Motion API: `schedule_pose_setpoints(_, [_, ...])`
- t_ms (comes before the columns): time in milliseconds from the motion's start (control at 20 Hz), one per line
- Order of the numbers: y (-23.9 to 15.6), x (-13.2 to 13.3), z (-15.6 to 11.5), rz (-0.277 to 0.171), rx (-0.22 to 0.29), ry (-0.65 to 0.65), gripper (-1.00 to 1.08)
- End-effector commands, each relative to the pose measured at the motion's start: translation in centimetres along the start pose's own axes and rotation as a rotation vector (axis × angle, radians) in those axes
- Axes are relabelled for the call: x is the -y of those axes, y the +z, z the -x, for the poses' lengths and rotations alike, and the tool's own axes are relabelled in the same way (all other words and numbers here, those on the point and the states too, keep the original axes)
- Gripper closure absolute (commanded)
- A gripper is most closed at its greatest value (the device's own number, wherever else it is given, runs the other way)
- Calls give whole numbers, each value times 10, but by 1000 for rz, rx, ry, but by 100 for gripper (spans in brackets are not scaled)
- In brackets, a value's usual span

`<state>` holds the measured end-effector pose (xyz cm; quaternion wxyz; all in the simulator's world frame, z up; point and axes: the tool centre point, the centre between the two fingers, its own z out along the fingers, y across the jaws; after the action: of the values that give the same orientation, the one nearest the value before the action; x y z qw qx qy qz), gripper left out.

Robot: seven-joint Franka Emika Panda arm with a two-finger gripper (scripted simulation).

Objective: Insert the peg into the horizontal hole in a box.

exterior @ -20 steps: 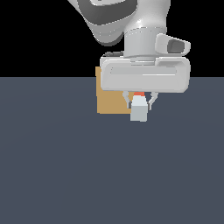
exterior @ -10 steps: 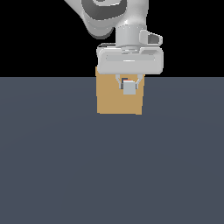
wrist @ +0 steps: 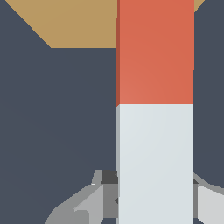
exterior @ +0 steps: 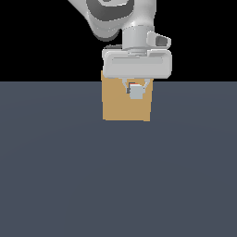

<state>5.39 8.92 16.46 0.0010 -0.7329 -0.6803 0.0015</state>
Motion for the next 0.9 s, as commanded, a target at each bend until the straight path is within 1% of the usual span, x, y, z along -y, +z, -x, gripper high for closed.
schedule_pose_setpoints(0, [-3,-2,0,6,-2,0,108])
schedule_pose_setpoints(250, [-1,-1,-2,2,-1,0,108])
schedule_pose_setpoints(400, [-1,-1,-11,2,-1,0,108])
schedule_pose_setpoints(600, [-2,0,-37,3,-1,0,108])
schedule_pose_setpoints(850, [-2,1,-83,4,-2,0,108])
